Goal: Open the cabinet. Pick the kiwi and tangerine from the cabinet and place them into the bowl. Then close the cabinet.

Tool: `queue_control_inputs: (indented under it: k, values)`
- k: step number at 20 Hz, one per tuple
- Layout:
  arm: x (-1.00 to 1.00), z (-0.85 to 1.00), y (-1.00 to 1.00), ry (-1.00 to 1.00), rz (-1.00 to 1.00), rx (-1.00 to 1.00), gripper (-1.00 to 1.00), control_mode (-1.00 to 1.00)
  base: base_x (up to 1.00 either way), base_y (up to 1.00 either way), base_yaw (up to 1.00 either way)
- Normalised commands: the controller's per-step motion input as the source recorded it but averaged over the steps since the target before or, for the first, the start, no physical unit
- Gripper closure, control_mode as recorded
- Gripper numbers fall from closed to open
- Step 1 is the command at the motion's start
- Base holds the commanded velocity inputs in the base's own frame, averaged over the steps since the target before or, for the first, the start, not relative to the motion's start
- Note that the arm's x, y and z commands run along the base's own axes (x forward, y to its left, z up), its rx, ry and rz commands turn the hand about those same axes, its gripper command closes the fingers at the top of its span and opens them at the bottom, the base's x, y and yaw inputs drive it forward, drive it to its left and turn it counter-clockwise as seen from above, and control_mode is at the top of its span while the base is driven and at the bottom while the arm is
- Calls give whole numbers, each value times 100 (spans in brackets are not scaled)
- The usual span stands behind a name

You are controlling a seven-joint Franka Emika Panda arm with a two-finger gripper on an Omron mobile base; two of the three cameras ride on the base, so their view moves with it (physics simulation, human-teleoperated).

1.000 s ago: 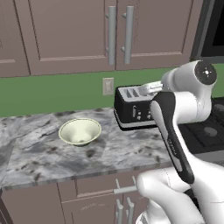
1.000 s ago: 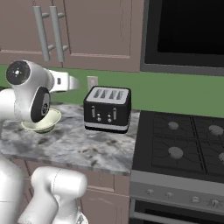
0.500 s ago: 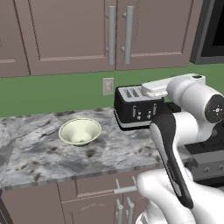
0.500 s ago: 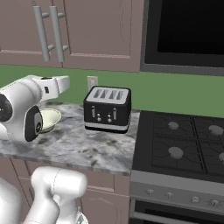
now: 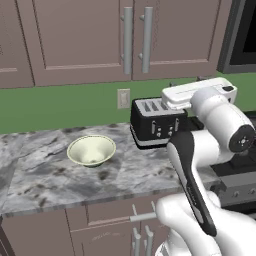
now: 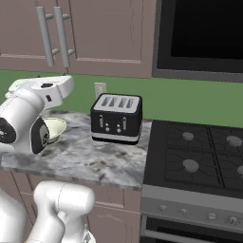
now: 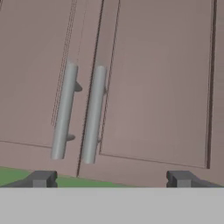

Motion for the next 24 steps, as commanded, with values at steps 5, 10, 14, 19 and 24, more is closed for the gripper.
queue_control_inputs:
  k: [5, 10, 14, 19, 24]
  values:
    - [0, 36, 6, -8, 0, 0, -100, -100, 0, 0, 0]
    - [18, 38, 26, -8, 0, 1, -100, -100, 0, 0, 0]
    - [40, 17, 26, -5, 0, 6, -100, -100, 0, 0, 0]
    - [61, 1, 18, 1, 0, 6, -100, -100, 0, 0, 0]
    - [72, 0, 6, 4, 0, 2, -100, -100, 0, 0, 0]
